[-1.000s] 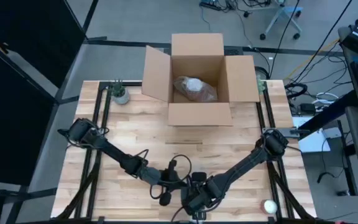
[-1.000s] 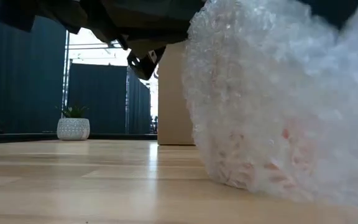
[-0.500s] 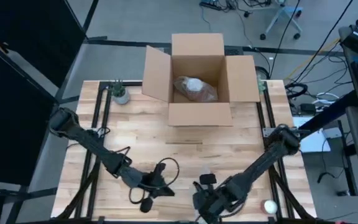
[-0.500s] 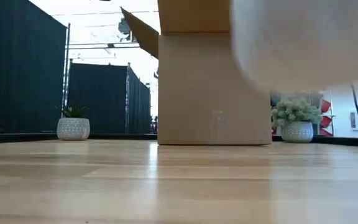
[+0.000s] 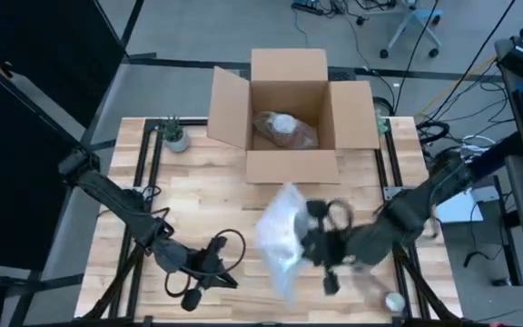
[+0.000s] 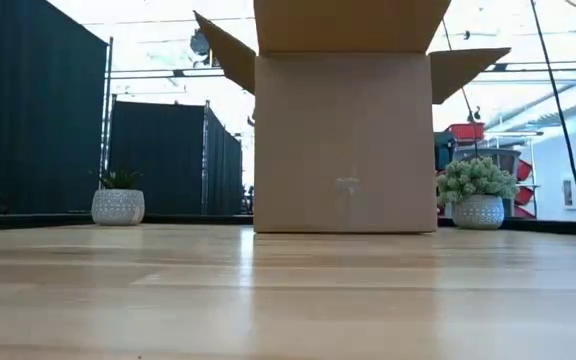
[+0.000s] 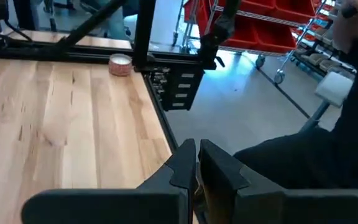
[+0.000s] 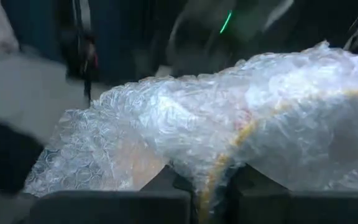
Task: Wrap mug
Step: Put the wrapped orange patterned mug into the cardboard box
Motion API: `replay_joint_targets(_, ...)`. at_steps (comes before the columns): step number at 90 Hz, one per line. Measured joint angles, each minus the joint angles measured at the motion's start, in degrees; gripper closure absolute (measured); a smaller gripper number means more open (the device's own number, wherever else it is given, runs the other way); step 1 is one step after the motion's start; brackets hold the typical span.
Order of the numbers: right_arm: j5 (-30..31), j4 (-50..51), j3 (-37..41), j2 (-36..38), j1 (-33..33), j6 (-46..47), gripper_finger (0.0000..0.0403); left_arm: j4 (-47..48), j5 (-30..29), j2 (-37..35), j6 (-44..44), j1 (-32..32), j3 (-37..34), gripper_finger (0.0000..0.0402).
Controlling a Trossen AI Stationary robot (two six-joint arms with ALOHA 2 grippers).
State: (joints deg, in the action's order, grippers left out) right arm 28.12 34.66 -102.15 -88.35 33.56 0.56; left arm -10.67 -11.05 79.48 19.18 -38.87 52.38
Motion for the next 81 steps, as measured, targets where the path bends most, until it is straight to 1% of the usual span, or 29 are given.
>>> replay_joint_targets(7,2.0,-1.8,0.0,2.3,-4.1,-3.9,0.0396,-0.1,-0.1,-0.1,-0.2,0.0,0.0,0.0391)
replay_joint_targets(16,4.1,-2.0,0.0,4.3,-11.7,-6.5,0.0396,0.8,-0.1,-0.1,-0.4,0.4,0.0,0.0391)
replay_joint_targets(29,3.7,-1.7,0.0,5.5,-25.1,-6.7,0.0396,2.5,-0.2,-0.1,0.0,1.3,0.0,0.0391)
replay_joint_targets(36,2.9,0.2,0.0,5.2,-32.4,-5.8,0.0396,2.5,-0.3,-0.1,0.0,1.6,0.0,0.0391)
replay_joint_targets(48,-4.4,5.8,0.0,3.5,-45.0,-1.1,0.0396,2.7,-0.7,-0.1,-0.1,1.9,0.0,0.0391)
replay_joint_targets(58,-10.7,11.7,0.0,0.3,-52.8,3.1,0.0396,2.9,-1.2,-0.1,-0.2,2.3,0.0,0.0391)
replay_joint_targets(67,-14.5,16.4,0.0,-3.8,-57.2,5.5,0.0396,3.1,-1.2,-0.1,-0.4,2.8,0.0,0.0391)
replay_joint_targets(81,-15.1,21.3,0.0,-10.7,-60.4,6.8,0.0396,4.0,-1.2,-0.1,-0.4,3.2,0.0,0.0391)
